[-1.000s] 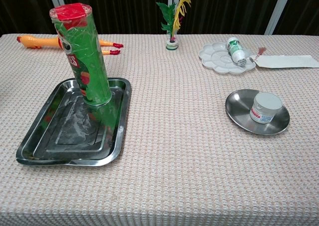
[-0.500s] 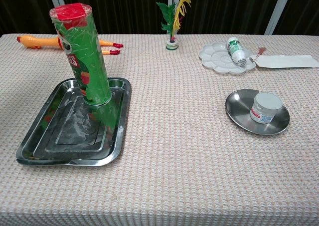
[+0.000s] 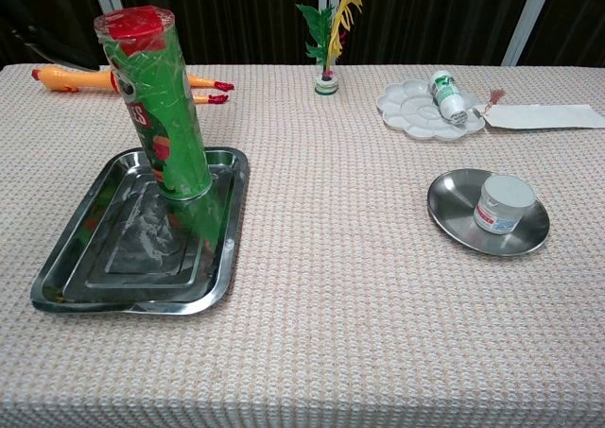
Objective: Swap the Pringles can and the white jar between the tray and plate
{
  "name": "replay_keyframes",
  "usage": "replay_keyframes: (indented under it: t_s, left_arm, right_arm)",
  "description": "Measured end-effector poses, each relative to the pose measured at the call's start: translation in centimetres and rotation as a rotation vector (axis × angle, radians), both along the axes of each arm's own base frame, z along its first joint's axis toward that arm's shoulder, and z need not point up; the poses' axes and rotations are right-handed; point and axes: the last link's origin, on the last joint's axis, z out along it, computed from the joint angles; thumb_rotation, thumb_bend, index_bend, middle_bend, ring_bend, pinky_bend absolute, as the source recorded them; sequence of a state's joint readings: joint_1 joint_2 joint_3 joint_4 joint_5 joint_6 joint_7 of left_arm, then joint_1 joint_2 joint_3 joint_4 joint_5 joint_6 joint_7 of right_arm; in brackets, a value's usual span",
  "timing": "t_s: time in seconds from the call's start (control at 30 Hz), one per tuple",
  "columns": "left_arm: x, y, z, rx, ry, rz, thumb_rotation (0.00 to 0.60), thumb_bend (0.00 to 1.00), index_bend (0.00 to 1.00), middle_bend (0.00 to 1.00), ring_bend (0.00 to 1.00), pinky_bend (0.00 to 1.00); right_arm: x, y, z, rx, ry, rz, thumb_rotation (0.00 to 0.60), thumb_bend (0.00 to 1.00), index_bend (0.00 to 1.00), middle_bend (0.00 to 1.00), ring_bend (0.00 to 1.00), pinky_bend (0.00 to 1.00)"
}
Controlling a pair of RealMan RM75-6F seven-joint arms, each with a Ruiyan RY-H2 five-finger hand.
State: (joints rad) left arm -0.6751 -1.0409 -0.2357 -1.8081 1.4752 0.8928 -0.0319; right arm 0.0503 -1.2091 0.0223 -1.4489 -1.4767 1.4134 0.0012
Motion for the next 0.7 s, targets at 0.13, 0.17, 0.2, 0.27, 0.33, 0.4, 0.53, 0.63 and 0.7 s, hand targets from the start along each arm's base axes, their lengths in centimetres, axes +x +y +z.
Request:
replay_keyframes:
  t_s: [0.13,0.17,0.2,0.27,0.33,0.4,0.53,0.63,0.7]
  left_arm:
    - [0.1,1.0,-0.8,-0.023,0.026,0.021,0.6,0.1,0.11,0.06,0.02,0.24]
    - [0.2,1.2,-1.1,-0.031,0.035,0.027,0.6,0.1,0.11,0.07,0.02,0.24]
    - [0.2,1.4,-1.2,-0.035,0.043,0.028,0.6,0.1,0.11,0.08,0.02,0.24]
    - [0.3,1.7,-1.5,-0.033,0.062,0.023,0.6,0.1,0.13,0.1,0.02,0.25]
    - [0.3,1.9,-1.8,-0.026,0.073,0.018,0.6,0.1,0.15,0.13,0.05,0.29]
    - [0.4,2.0,-2.0,-0.016,0.083,0.013,0.6,0.11,0.18,0.16,0.08,0.33]
    - [0.3,2.2,-2.3,0.007,0.101,0.008,0.6,0.12,0.26,0.23,0.17,0.44]
    - [0.3,2.3,-2.5,0.019,0.11,0.013,0.6,0.13,0.28,0.28,0.23,0.53]
    - [0.3,2.4,-2.6,0.024,0.108,0.016,0.6,0.14,0.32,0.31,0.27,0.57]
  right_arm:
    - [-0.1,0.0,0.1,0.001,-0.001,-0.003,0.6,0.18,0.0,0.0,0.0,0.0]
    - [-0.1,0.0,0.1,0.002,-0.002,-0.004,0.6,0.18,0.0,0.0,0.0,0.0]
    - [-0.2,0.0,0.1,0.002,-0.002,-0.007,0.6,0.18,0.0,0.0,0.0,0.0]
    - [-0.3,0.0,0.2,0.003,-0.001,-0.012,0.6,0.18,0.0,0.0,0.0,0.0]
    - [-0.4,0.0,0.2,0.003,-0.002,-0.015,0.6,0.18,0.0,0.0,0.0,0.0]
    - [-0.5,0.0,0.2,0.004,-0.001,-0.017,0.6,0.18,0.0,0.0,0.0,0.0]
    - [-0.7,0.0,0.2,0.005,-0.001,-0.024,0.6,0.18,0.0,0.0,0.0,0.0]
    - [-0.8,0.0,0.2,0.005,-0.002,-0.028,0.6,0.18,0.0,0.0,0.0,0.0]
    - [-0.8,0.0,0.2,0.004,-0.002,-0.028,0.6,0.18,0.0,0.0,0.0,0.0]
